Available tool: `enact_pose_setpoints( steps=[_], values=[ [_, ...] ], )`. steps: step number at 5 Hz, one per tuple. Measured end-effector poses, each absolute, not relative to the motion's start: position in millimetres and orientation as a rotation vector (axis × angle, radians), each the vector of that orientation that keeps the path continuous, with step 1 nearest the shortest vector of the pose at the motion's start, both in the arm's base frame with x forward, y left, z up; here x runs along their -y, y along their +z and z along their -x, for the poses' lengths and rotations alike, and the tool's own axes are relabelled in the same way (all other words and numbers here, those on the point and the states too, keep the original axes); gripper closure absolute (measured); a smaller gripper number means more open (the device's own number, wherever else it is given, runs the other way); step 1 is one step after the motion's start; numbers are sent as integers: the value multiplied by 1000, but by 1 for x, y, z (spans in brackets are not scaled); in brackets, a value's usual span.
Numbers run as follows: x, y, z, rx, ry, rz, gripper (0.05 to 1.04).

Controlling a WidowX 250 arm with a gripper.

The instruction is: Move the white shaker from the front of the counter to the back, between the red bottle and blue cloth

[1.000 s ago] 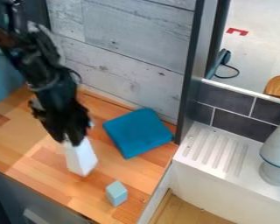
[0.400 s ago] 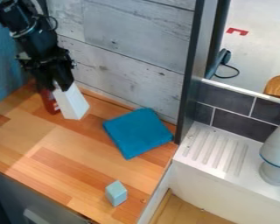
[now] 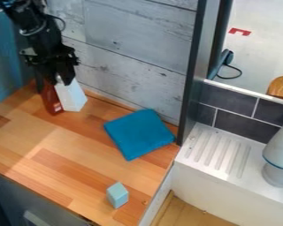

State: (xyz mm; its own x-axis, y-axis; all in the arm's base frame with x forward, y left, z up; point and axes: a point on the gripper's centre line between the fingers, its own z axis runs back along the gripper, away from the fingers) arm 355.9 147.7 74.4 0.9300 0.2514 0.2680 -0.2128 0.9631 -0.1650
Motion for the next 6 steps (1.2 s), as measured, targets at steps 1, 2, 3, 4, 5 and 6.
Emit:
enact_pose_setpoints(
  steps=[1, 2, 3, 4, 5, 6],
  values=[
    [-141, 58, -376, 285, 214, 91, 567],
    [-139, 43, -389, 285, 223, 55, 567],
    [-125, 34, -412, 298, 198, -16, 568],
    [-118, 33, -420, 313, 197, -42, 520],
    [-107, 23, -414, 284, 189, -35, 204],
    [-98, 30, -404, 286, 197, -12, 69]
  ],
)
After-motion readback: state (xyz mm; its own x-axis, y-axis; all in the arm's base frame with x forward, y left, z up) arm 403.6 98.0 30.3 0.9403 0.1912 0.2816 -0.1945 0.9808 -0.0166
